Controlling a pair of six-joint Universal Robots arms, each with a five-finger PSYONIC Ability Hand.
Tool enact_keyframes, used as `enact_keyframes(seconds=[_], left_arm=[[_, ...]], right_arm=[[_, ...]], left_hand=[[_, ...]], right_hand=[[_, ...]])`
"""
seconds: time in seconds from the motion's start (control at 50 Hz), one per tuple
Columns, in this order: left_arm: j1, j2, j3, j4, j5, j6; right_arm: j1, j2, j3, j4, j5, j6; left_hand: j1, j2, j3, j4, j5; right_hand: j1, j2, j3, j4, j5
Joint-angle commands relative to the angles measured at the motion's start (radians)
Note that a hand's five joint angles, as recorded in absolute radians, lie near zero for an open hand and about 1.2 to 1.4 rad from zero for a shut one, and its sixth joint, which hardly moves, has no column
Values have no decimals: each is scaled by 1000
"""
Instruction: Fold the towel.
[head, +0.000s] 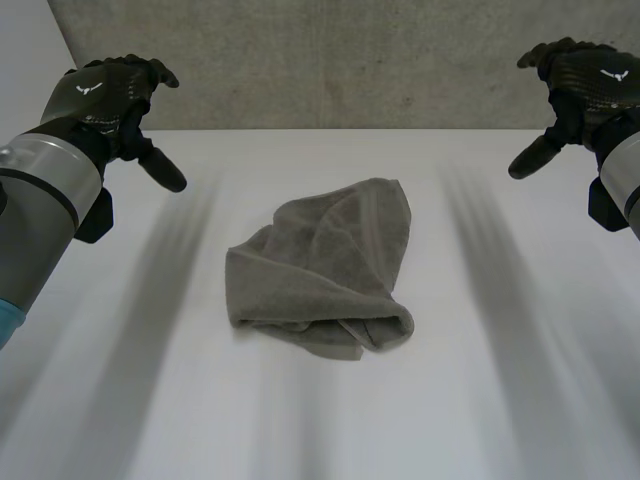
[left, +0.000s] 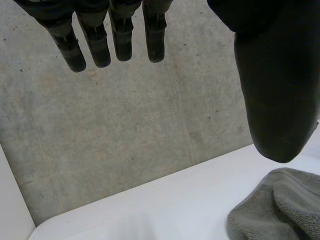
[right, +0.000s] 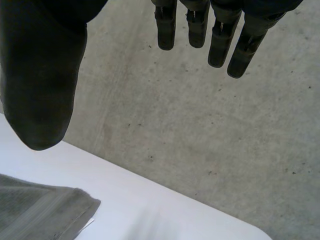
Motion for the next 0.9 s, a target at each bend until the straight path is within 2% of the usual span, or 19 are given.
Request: enact_keyframes(seconds=[0.02, 0.36, 0.4, 0.44, 0.46, 0.5, 0.52, 0.58, 0.6, 0.64, 0.66, 0.7, 0.76, 0.9], left_arm=[[0, 2, -6, 7, 0, 0], [0, -6, -12, 20, 5, 1], [0, -17, -14, 33, 20, 3], [2, -65, -14, 62, 89, 12], [2, -66, -14, 62, 89, 12], [3, -121, -9, 79, 174, 37], [3, -121, -9, 79, 175, 37], [3, -229, 7, 83, 283, 139], [3, -230, 8, 83, 284, 140], [11, -309, 32, 79, 327, 245], [11, -310, 32, 79, 327, 245], [17, -378, 66, 79, 345, 332], [19, -452, 107, 79, 350, 385], [23, -582, 179, 77, 370, 414]], right_arm=[[4, 11, -1, 24, -2, -1], [7, 15, -3, 30, -48, 2], [10, 22, 2, 39, -80, 2], [13, 47, 16, 91, -177, 0], [13, 47, 16, 91, -178, 0], [15, 89, 43, 163, -291, -13], [15, 90, 43, 163, -292, -13], [21, 143, 101, 200, -370, -64], [21, 143, 102, 200, -370, -64], [24, 172, 140, 186, -376, -72], [24, 173, 140, 186, -376, -72], [28, 206, 167, 134, -374, -69], [47, 232, 203, 62, -365, -66], [102, 294, 241, -47, -298, -64]], left_hand=[[-71, -63, -51, -59, -45], [-71, -63, -51, -59, -45], [-71, -63, -51, -59, -45], [-68, -60, -51, -59, -42], [-68, -60, -51, -59, -42], [-68, -60, -51, -59, -42], [-68, -60, -51, -59, -42], [-68, -60, -51, -59, -42], [-68, -60, -51, -59, -42], [-68, -60, -51, -59, -42], [-68, -60, -51, -59, -42], [-65, -57, -51, -59, -39], [-62, -54, -51, -59, -36], [-33, -24, -51, -59, -7]], right_hand=[[-74, -74, -43, -76, -62], [-74, -74, -43, -76, -62], [-74, -74, -43, -76, -62], [-74, -74, -43, -76, -62], [-74, -74, -43, -76, -62], [-74, -74, -43, -76, -62], [-74, -74, -43, -76, -62], [-74, -74, -43, -76, -62], [-74, -74, -43, -76, -62], [-74, -74, -43, -76, -62], [-74, -74, -43, -76, -62], [-74, -74, -43, -76, -62], [-74, -74, -43, -76, -62], [-74, -74, -43, -76, -62]])
